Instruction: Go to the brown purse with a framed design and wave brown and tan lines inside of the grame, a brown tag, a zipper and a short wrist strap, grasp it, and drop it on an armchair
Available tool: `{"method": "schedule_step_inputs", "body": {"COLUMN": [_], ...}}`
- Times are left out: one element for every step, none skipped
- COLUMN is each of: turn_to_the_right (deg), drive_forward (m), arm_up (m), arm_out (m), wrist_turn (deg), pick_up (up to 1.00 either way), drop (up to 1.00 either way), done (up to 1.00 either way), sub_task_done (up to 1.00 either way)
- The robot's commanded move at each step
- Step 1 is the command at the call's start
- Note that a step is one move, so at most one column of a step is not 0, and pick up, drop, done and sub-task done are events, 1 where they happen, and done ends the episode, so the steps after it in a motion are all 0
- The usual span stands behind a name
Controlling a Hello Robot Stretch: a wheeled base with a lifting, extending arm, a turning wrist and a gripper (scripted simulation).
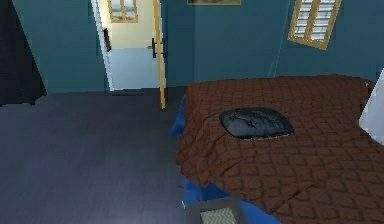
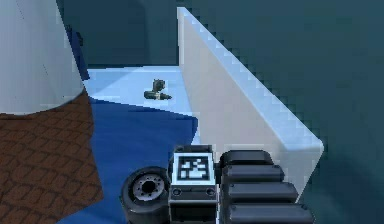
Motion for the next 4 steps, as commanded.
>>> {"method": "schedule_step_inputs", "body": {"turn_to_the_right": [-45.0, -21.0, 0.0, 30.0], "drive_forward": [0.0, 0.0, 0.25, 0.0], "arm_up": [0.0, 0.0, 0.0, 0.0], "arm_out": [0.0, 0.0, 0.0, 0.0], "wrist_turn": [0.0, 0.0, 0.0, 0.0], "pick_up": [0.0, 0.0, 0.0, 0.0], "drop": [0.0, 0.0, 0.0, 0.0], "done": [0.0, 0.0, 0.0, 0.0], "sub_task_done": [0.0, 0.0, 0.0, 0.0]}}
